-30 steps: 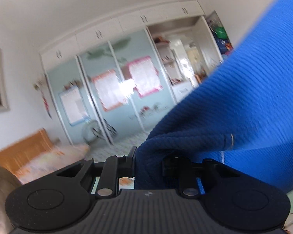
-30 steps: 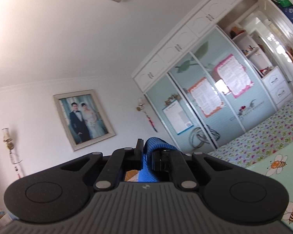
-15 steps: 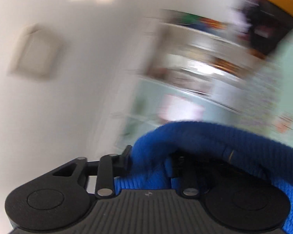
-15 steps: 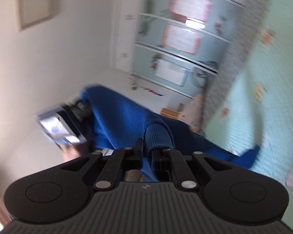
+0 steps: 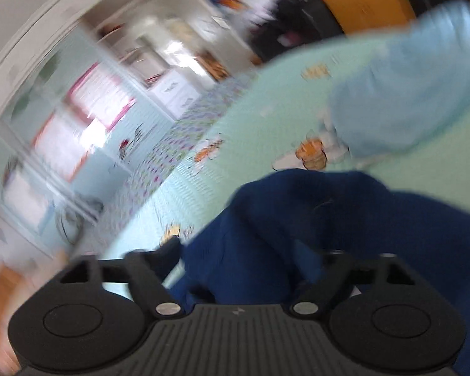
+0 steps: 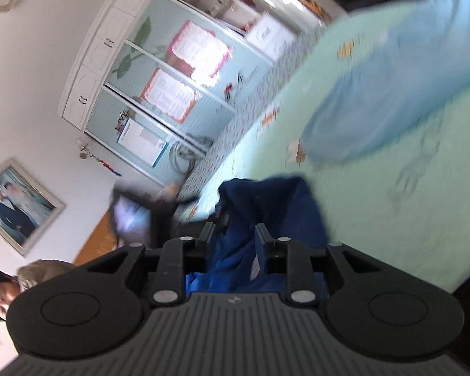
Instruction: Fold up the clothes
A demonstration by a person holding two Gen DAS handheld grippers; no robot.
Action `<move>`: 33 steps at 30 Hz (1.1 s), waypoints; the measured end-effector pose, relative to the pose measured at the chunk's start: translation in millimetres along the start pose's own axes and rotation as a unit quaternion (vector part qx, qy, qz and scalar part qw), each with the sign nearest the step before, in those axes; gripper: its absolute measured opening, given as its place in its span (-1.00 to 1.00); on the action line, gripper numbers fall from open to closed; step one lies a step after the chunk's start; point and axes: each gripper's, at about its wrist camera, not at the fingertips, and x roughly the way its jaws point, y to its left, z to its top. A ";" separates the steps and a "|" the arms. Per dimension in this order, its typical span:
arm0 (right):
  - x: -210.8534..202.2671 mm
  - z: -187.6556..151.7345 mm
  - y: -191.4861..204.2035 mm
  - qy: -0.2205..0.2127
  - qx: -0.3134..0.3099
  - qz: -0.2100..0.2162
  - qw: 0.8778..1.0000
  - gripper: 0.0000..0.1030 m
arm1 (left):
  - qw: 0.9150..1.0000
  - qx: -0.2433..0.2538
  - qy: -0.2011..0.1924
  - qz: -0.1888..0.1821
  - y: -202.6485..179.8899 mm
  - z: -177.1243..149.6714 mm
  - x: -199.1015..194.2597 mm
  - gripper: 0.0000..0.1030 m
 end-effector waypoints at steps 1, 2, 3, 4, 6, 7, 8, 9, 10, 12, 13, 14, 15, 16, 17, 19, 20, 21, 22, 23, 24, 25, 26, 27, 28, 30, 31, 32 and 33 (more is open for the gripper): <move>1.3 2.8 7.0 -0.001 -0.023 0.004 1.000 -0.08 | 0.999 -0.036 0.005 0.002 15.0 -15.2 -7.6 0.67; 5.2 3.3 14.9 0.005 -0.050 0.008 0.999 0.08 | 0.997 -0.073 0.011 0.004 30.1 -30.3 -15.1 0.67; 13.0 2.6 22.4 0.013 -0.077 0.007 0.997 0.38 | 0.994 -0.109 0.016 0.006 45.1 -45.7 -22.5 0.67; 21.3 1.7 29.9 0.021 -0.103 0.005 0.994 0.48 | 0.989 -0.148 0.030 0.005 59.8 -65.8 -26.3 0.67; 38.5 -4.0 46.3 0.032 -0.157 0.003 0.987 0.48 | 0.976 -0.211 0.059 -0.004 84.3 -99.9 -31.6 0.67; 46.5 0.8 55.0 0.037 -0.184 0.005 0.982 0.48 | 0.968 -0.242 0.073 -0.009 97.8 -116.6 -33.0 0.67; 57.2 -0.1 64.4 0.040 -0.213 0.006 0.976 0.48 | 0.959 -0.272 0.086 -0.011 108.5 -135.6 -35.8 0.67; 68.2 -1.3 74.7 0.045 -0.242 0.005 0.969 0.48 | 0.949 -0.299 0.095 -0.010 119.3 -152.9 -41.1 0.65; 79.2 -2.3 85.1 0.051 -0.272 0.004 0.961 0.48 | 0.939 -0.327 0.105 -0.008 130.2 -170.0 -46.2 0.62; 101.2 -5.0 104.0 0.059 -0.327 0.002 0.943 0.48 | 0.918 -0.381 0.110 0.000 151.8 -198.3 -46.6 0.61; 109.8 -6.7 112.0 0.062 -0.353 0.004 0.934 0.48 | 0.906 -0.409 0.110 0.003 161.8 -213.3 -48.0 0.61; 119.9 -8.0 118.8 0.067 -0.378 0.008 0.923 0.48 | 0.896 -0.431 0.109 0.006 171.8 -225.2 -49.5 0.61; 128.0 -9.2 125.0 0.074 -0.402 0.013 0.913 0.49 | 0.887 -0.448 0.110 0.011 181.3 -234.3 -49.9 0.61; 131.7 -8.8 131.4 0.080 -0.423 0.019 0.902 0.54 | 0.879 -0.464 0.110 0.017 190.6 -243.3 -50.2 0.61; 139.0 -6.0 135.7 0.086 -0.435 0.025 0.896 0.58 | 0.872 -0.476 0.109 0.018 198.1 -249.0 -48.7 0.61; 153.1 1.8 142.0 0.095 -0.449 0.031 0.888 0.81 | 0.858 -0.503 0.104 0.011 208.7 -263.4 -47.4 0.62; 164.2 7.8 143.4 0.102 -0.449 0.029 0.887 0.82 | 0.853 -0.513 0.099 0.002 211.8 -268.4 -48.4 0.63; 176.3 14.0 144.6 0.110 -0.449 0.027 0.886 0.82 | 0.849 -0.520 0.095 -0.006 212.6 -270.8 -46.0 0.64; 192.9 18.3 145.6 0.124 -0.453 0.024 0.882 0.84 | 0.846 -0.525 0.093 -0.014 211.7 -271.2 -41.3 0.64; 210.3 22.2 146.5 0.139 -0.458 0.020 0.878 0.85 | 0.845 -0.527 0.092 -0.022 210.8 -271.5 -36.3 0.64; 228.3 25.6 146.0 0.155 -0.465 0.013 0.871 0.86 | 0.843 -0.529 0.092 -0.031 209.4 -270.7 -30.3 0.64; 248.3 25.9 144.0 0.173 -0.474 0.004 0.863 0.86 | 0.841 -0.531 0.092 -0.040 208.1 -269.9 -24.2 0.64; 268.7 25.7 141.8 0.190 -0.484 -0.006 0.854 0.86 | 0.841 -0.531 0.092 -0.048 207.5 -266.9 -16.8 0.64; 286.4 25.3 136.9 0.204 -0.487 -0.015 0.849 0.86 | 0.841 -0.531 0.092 -0.055 206.9 -265.5 -10.8 0.64; 303.6 24.8 131.6 0.217 -0.490 -0.024 0.844 0.86 | 0.841 -0.530 0.092 -0.061 208.2 -260.0 -2.7 0.64; 336.9 23.9 119.7 0.241 -0.489 -0.043 0.837 0.86 | 0.838 -0.533 0.090 -0.075 211.4 -252.6 11.8 0.66; 348.9 24.1 113.0 0.250 -0.484 -0.051 0.837 0.86 | 0.835 -0.536 0.090 -0.085 213.4 -250.6 18.3 0.67; 360.2 24.4 106.5 0.259 -0.479 -0.058 0.837 0.86 | 0.832 -0.540 0.091 -0.094 215.6 -248.7 26.2 0.68; 371.5 24.7 99.9 0.267 -0.474 -0.065 0.837 0.83 | 0.828 -0.544 0.092 -0.104 217.8 -246.7 34.0 0.68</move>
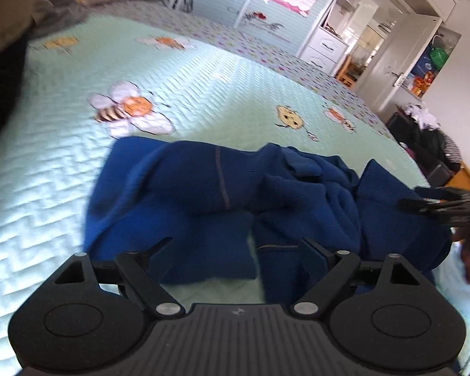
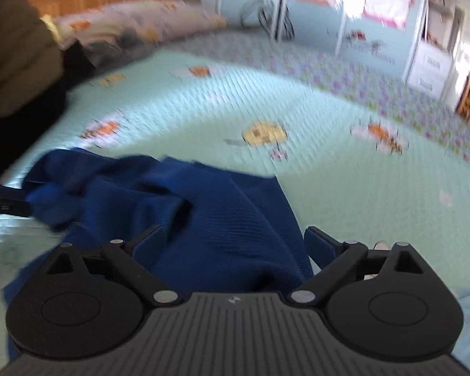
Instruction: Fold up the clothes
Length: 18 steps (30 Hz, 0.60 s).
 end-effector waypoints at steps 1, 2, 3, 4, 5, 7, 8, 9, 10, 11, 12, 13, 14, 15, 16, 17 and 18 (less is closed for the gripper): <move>9.3 -0.9 -3.7 0.009 0.008 0.009 1.000 0.58 | 1.000 -0.007 0.007 -0.006 1.0 3.6 7.7 0.68; 18.0 -2.1 -7.2 0.017 0.017 0.019 1.000 0.24 | 1.000 -0.015 0.012 -0.011 2.6 5.6 14.5 0.68; 21.9 -5.7 -9.5 0.024 0.026 0.037 0.999 -0.58 | 0.999 -0.023 0.018 -0.015 4.2 7.5 21.2 0.68; 24.9 -9.8 -11.7 0.031 0.035 0.055 0.997 -0.82 | 0.999 -0.032 0.022 -0.020 5.0 8.6 27.0 0.68; 27.8 -13.8 -13.8 0.038 0.044 0.074 0.996 -0.82 | 0.999 -0.040 0.027 -0.025 5.7 9.8 32.8 0.69; 14.1 -25.6 -20.2 0.017 0.063 0.073 0.995 -0.82 | 0.998 -0.047 0.029 -0.026 6.3 9.6 39.8 0.75; 6.5 -31.7 -23.5 0.005 0.072 0.070 0.995 -0.82 | 0.998 -0.049 0.030 -0.027 5.8 9.2 42.1 0.76; -5.5 -37.4 -32.6 -0.017 0.096 0.068 0.993 -0.82 | 0.998 -0.050 0.030 -0.027 6.0 9.4 43.9 0.77; -18.3 -43.1 -42.8 -0.041 0.123 0.066 0.989 -0.83 | 0.998 -0.049 0.030 -0.026 4.1 8.9 45.1 0.77; -32.6 -50.0 -54.7 -0.068 0.154 0.065 0.984 -0.83 | 0.998 -0.048 0.028 -0.026 2.4 9.0 44.4 0.77; -47.0 -57.0 -66.8 -0.096 0.185 0.065 0.976 -0.83 | 0.998 -0.046 0.026 -0.027 0.6 9.1 42.8 0.77; -61.5 -64.1 -79.0 -0.123 0.216 0.065 0.966 -0.83 | 0.998 -0.046 0.023 -0.030 -1.9 8.8 41.8 0.77; -73.3 -71.6 -89.4 -0.144 0.243 0.058 0.957 -0.83 | 0.998 -0.048 0.021 -0.034 -5.1 8.2 42.4 0.77; -82.2 -79.4 -97.2 -0.160 0.266 0.050 0.949 -0.83 | 0.998 -0.050 0.021 -0.035 -7.8 6.7 41.2 0.77; -88.7 -87.6 -103.0 -0.170 0.286 0.043 0.942 -0.82 | 0.998 -0.047 0.020 -0.040 -11.5 4.9 40.5 0.77; -92.1 -95.1 -107.5 -0.174 0.304 0.036 0.936 -0.82 | 0.998 -0.044 0.023 -0.045 -15.7 3.7 41.8 0.78; -92.1 -102.4 -110.2 -0.173 0.319 0.031 0.932 -0.82 | 0.998 -0.041 0.026 -0.047 -19.4 2.8 44.1 0.77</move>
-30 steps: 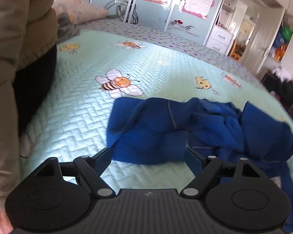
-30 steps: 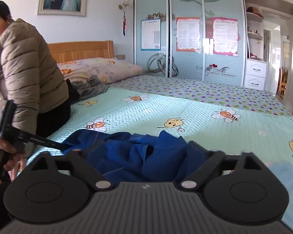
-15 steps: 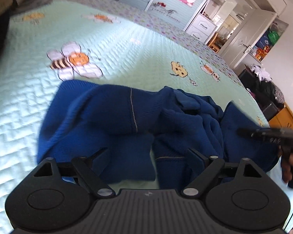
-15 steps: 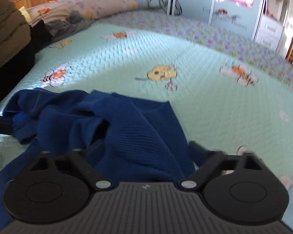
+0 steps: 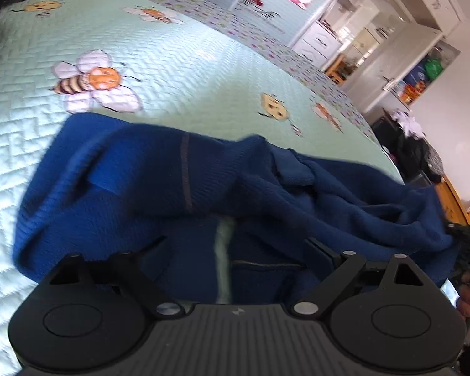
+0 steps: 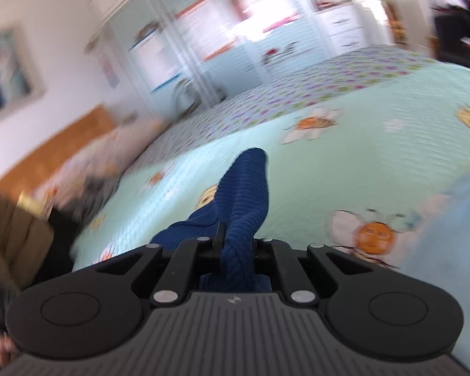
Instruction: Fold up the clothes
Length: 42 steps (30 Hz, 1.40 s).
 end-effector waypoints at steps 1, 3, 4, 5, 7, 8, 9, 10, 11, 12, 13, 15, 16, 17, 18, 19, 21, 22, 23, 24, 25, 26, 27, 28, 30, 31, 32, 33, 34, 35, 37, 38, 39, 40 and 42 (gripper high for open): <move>-0.1 -4.7 -5.2 0.003 0.008 -0.009 1.000 -0.82 | 1.000 0.002 0.004 -0.001 -3.3 -1.0 2.7 0.77; 2.2 -14.4 -13.3 0.011 0.022 -0.024 0.999 -0.82 | 1.000 0.001 0.013 -0.009 -5.8 -0.7 9.4 0.78; 2.7 -17.7 -16.0 0.011 0.029 -0.023 0.999 -0.82 | 1.000 -0.002 0.018 -0.015 -6.2 -0.4 13.3 0.78; 3.0 -20.7 -18.4 0.011 0.037 -0.022 0.999 -0.82 | 1.000 -0.007 0.023 -0.014 -4.6 1.7 18.8 0.78; 0.7 -23.7 -20.2 0.006 0.046 -0.016 0.999 -0.82 | 0.999 -0.030 0.024 -0.012 1.6 8.4 27.3 0.78; -0.6 -25.1 -21.0 0.004 0.051 -0.013 0.999 -0.82 | 0.999 -0.042 0.024 -0.012 4.7 11.8 31.5 0.78; -2.3 -25.7 -21.4 0.003 0.054 -0.010 0.998 -0.82 | 0.998 -0.060 0.021 -0.015 8.0 16.1 34.9 0.80; -2.3 -25.2 -22.5 0.003 0.054 -0.007 0.999 -0.82 | 0.997 -0.077 0.019 -0.018 11.2 20.3 38.3 0.82; -2.0 -24.5 -23.8 0.003 0.054 -0.004 0.999 -0.82 | 0.995 -0.093 0.018 -0.021 13.4 23.5 42.3 0.85; -2.2 -24.0 -24.5 0.003 0.053 -0.002 0.999 -0.81 | 0.994 -0.109 0.017 -0.024 15.5 26.6 46.3 0.92; -1.5 -23.1 -25.4 0.002 0.054 0.001 0.999 -0.81 | 0.992 -0.121 0.017 -0.025 15.7 29.6 50.4 0.98; 0.2 -20.4 -27.7 0.002 0.058 0.005 0.998 -0.81 | 0.991 -0.134 0.017 -0.020 13.5 34.7 55.4 0.98; 0.1 -19.8 -28.8 0.001 0.060 0.007 0.998 -0.81 | 0.990 -0.141 0.016 -0.017 12.3 37.2 57.4 0.97; 0.1 -19.5 -29.1 0.001 0.060 0.007 0.998 -0.81 | 0.989 -0.147 0.012 -0.022 11.9 38.5 56.4 0.95; 0.0 -19.3 -29.6 0.001 0.061 0.009 0.998 -0.81 | 0.988 -0.153 0.008 -0.027 11.5 39.8 55.4 0.84; 0.0 -19.0 -30.2 0.002 0.061 0.011 0.998 -0.80 | 0.986 -0.159 0.005 -0.040 12.5 40.4 54.2 0.64; -0.3 -19.0 -30.2 0.004 0.060 0.015 0.998 -0.80 | 0.982 -0.178 0.009 -0.058 18.6 40.2 56.4 0.44; -0.4 -20.0 -28.1 0.006 0.057 0.016 0.998 -0.80 | 0.980 -0.189 0.012 -0.063 22.0 39.9 58.4 0.35; -0.2 -20.8 -26.3 0.007 0.053 0.016 0.998 -0.80 | 0.978 -0.201 0.015 -0.062 24.5 38.8 60.3 0.28; -0.5 -21.2 -25.5 0.007 0.051 0.016 0.999 -0.80 | 0.976 -0.209 0.017 -0.065 25.3 37.7 60.3 0.15; -0.9 -21.6 -24.9 0.007 0.051 0.017 0.999 -0.80 | 0.974 -0.214 0.018 -0.075 23.1 35.1 56.5 0.04; -1.2 -22.0 -24.3 0.007 0.050 0.017 0.999 -0.80 | 0.972 -0.220 0.017 -0.085 20.9 32.5 52.7 0.04; -1.6 -22.4 -23.6 0.008 0.049 0.017 0.999 -0.79 | 0.971 -0.217 0.010 -0.102 16.3 28.4 46.8 0.04; -2.0 -22.9 -23.7 0.008 0.047 0.017 0.999 -0.79 | 0.970 -0.214 0.003 -0.117 11.7 24.4 41.0 0.06; -2.7 -23.9 -24.2 0.009 0.044 0.018 0.999 -0.79 | 0.975 -0.197 0.011 -0.101 4.3 27.0 47.4 0.15; -1.5 -24.6 -25.4 0.011 0.045 0.018 0.999 -0.79 | 0.977 -0.194 0.019 -0.083 5.0 31.1 56.4 0.15; -0.5 -25.1 -26.4 0.012 0.049 0.017 0.999 -0.79 | 0.976 -0.205 0.023 -0.069 10.3 33.0 64.8 0.15; 0.4 -25.6 -27.4 0.012 0.053 0.016 0.998 -0.79 | 0.975 -0.215 0.027 -0.055 15.7 35.0 73.1 0.15; -0.3 -26.6 -26.8 0.010 0.058 0.016 0.998 -0.79 | 0.973 -0.225 0.030 -0.042 21.0 36.9 81.4 0.13; -1.4 -27.1 -26.1 0.010 0.057 0.018 0.998 -0.79 | 0.971 -0.232 0.028 -0.050 24.9 38.8 86.6 0.12; -3.6 -28.0 -24.8 0.009 0.053 0.020 0.998 -0.79 | 0.967 -0.245 0.018 -0.068 29.9 46.5 94.8 0.12; -3.6 -28.0 -24.8 0.010 0.052 0.020 0.998 -0.79 | 0.966 -0.249 0.013 -0.075 31.8 50.9 99.0 0.10; -2.6 -27.7 -26.3 0.011 0.056 0.019 0.998 -0.79 | 0.967 -0.247 0.009 -0.068 33.7 54.4 101.7 -0.06; -1.5 -27.3 -28.1 0.011 0.061 0.019 0.998 -0.79 | 0.967 -0.246 0.005 -0.060 35.6 58.0 104.4 -0.40; -0.1 -26.9 -29.9 0.007 0.076 0.018 0.997 -0.79 | 0.969 -0.243 -0.003 -0.046 39.3 65.1 109.6 -0.64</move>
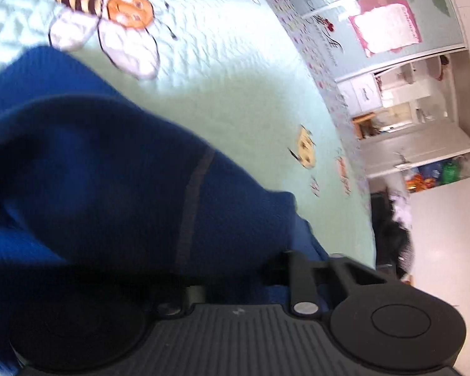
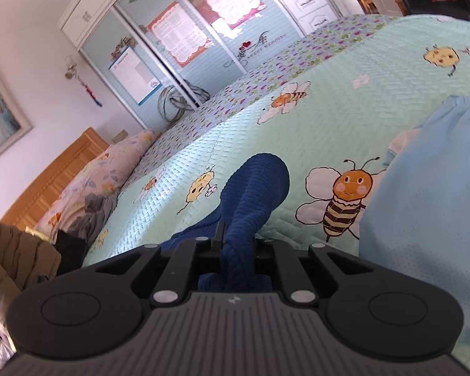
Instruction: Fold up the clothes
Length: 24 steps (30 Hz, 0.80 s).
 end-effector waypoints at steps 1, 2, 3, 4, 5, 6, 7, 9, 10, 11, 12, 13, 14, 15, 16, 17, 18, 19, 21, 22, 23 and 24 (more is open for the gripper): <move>0.5 0.4 1.5 -0.002 0.003 0.001 1.000 -0.79 | 1.000 0.004 -0.006 -0.001 -0.5 2.0 -1.0 -0.69; 1.1 0.8 3.4 -0.003 0.005 0.002 1.000 -0.79 | 1.000 0.013 -0.013 0.002 -2.6 2.7 -2.4 -0.70; 2.0 1.5 6.9 -0.003 0.002 0.003 1.000 -0.79 | 0.999 0.027 -0.022 0.007 -7.9 4.7 -7.0 -0.71; 3.4 2.3 11.2 -0.003 -0.004 0.003 1.000 -0.79 | 0.999 0.041 -0.032 0.012 -13.1 6.8 -11.7 -0.72; 5.3 3.4 15.2 -0.002 -0.007 0.004 1.000 -0.79 | 0.998 0.050 -0.045 0.015 -18.4 10.9 -18.5 -0.72; 7.2 4.6 19.2 -0.003 -0.007 0.004 1.000 -0.79 | 0.996 0.059 -0.059 0.018 -23.7 15.1 -25.3 -0.76; 9.2 6.7 23.3 -0.005 -0.006 0.006 1.000 -0.79 | 0.995 0.064 -0.073 0.021 -28.0 22.3 -33.9 -0.77; 13.6 12.5 31.6 -0.009 -0.002 0.012 1.000 -0.79 | 0.992 0.071 -0.102 0.025 -35.4 35.0 -53.6 -0.77; 16.3 17.7 36.8 -0.012 0.000 0.016 1.000 -0.79 | 0.990 0.074 -0.114 0.025 -40.9 41.9 -64.6 -0.77; 18.7 24.6 43.4 -0.018 -0.001 0.021 1.000 -0.79 | 0.989 0.077 -0.126 0.025 -46.7 52.6 -73.0 -0.77; 20.9 31.7 50.2 -0.025 -0.001 0.027 0.999 -0.79 | 0.987 0.080 -0.141 0.025 -52.3 62.5 -84.2 -0.77; 23.2 39.8 58.5 -0.034 -0.004 0.034 0.999 -0.79 | 0.984 0.082 -0.156 0.024 -57.9 72.4 -95.3 -0.77; 25.4 48.1 67.0 -0.043 -0.007 0.043 0.998 -0.79 | 0.981 0.085 -0.173 0.021 -63.2 80.5 -106.4 -0.77; 27.6 56.0 75.3 -0.055 -0.005 0.053 0.997 -0.79 | 0.978 0.089 -0.190 0.015 -59.4 87.6 -130.9 -0.77; 29.7 63.8 83.4 -0.067 -0.002 0.064 0.996 -0.79 | 0.974 0.093 -0.207 0.009 -55.9 94.7 -155.0 -0.77; 31.8 71.7 91.6 -0.079 0.001 0.075 0.994 -0.79 | 0.971 0.092 -0.220 0.004 -59.6 100.3 -167.0 -0.76; 33.5 78.8 99.1 -0.091 0.005 0.085 0.992 -0.79 | 0.968 0.089 -0.233 0.002 -63.1 106.3 -176.9 -0.76; 33.6 85.4 104.6 -0.102 0.010 0.094 0.990 -0.79 | 0.966 0.087 -0.243 -0.001 -65.8 110.0 -184.7 -0.76; 32.1 94.4 112.1 -0.121 0.024 0.107 0.987 -0.80 | 0.959 0.092 -0.267 -0.002 -70.9 108.1 -206.5 -0.75; 29.7 94.3 112.7 -0.131 0.029 0.114 0.984 -0.81 | 0.957 0.111 -0.266 0.016 -74.2 104.9 -206.8 -0.75; 27.2 93.7 112.9 -0.140 0.034 0.121 0.982 -0.81 | 0.955 0.129 -0.265 0.033 -77.5 101.6 -207.2 -0.75; 26.9 88.5 111.2 -0.138 0.034 0.124 0.982 -0.82 | 0.952 0.148 -0.263 0.051 -80.8 98.4 -207.6 -0.69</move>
